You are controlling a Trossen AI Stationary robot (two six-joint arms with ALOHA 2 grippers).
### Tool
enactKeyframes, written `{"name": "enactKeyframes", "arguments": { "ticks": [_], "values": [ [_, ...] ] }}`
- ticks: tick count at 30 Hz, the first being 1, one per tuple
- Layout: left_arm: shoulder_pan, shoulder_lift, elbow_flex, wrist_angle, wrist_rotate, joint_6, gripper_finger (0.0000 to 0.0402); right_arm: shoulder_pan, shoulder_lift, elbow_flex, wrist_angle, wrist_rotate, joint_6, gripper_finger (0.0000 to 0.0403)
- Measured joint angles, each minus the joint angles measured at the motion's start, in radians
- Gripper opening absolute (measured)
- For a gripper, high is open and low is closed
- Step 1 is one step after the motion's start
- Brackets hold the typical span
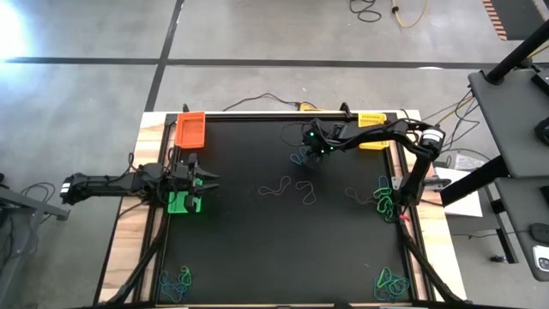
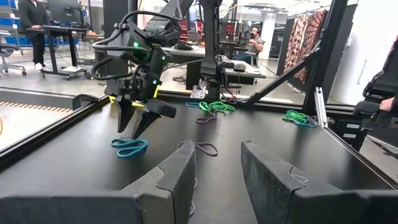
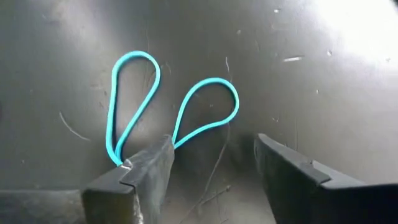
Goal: Sort rubber bands into baskets
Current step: Put the center blue rubber band into the yellow bin
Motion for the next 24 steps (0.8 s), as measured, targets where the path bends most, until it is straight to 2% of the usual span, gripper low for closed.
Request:
{"name": "enactKeyframes", "arguments": {
  "ticks": [3,7,13,19,24],
  "values": [
    [0.0,0.0,0.0,0.0,0.0,0.0,0.0115,0.005,0.0,-0.002,0.005,-0.002,-0.005,0.0236],
    [0.0,0.0,0.0,0.0,0.0,0.0,0.0115,0.023,0.0,-0.01,0.004,-0.093,-0.065,0.0242],
    [0.0,0.0,0.0,0.0,0.0,0.0,0.0115,0.065,0.0,-0.025,0.008,-0.094,-0.165,0.0236],
    [0.0,0.0,0.0,0.0,0.0,0.0,0.0115,0.08,0.0,-0.042,0.046,-0.092,-0.15,0.0232],
    [0.0,0.0,0.0,0.0,0.0,0.0,0.0115,0.091,0.007,-0.05,0.06,-0.093,-0.15,0.0206]
  ]
}}
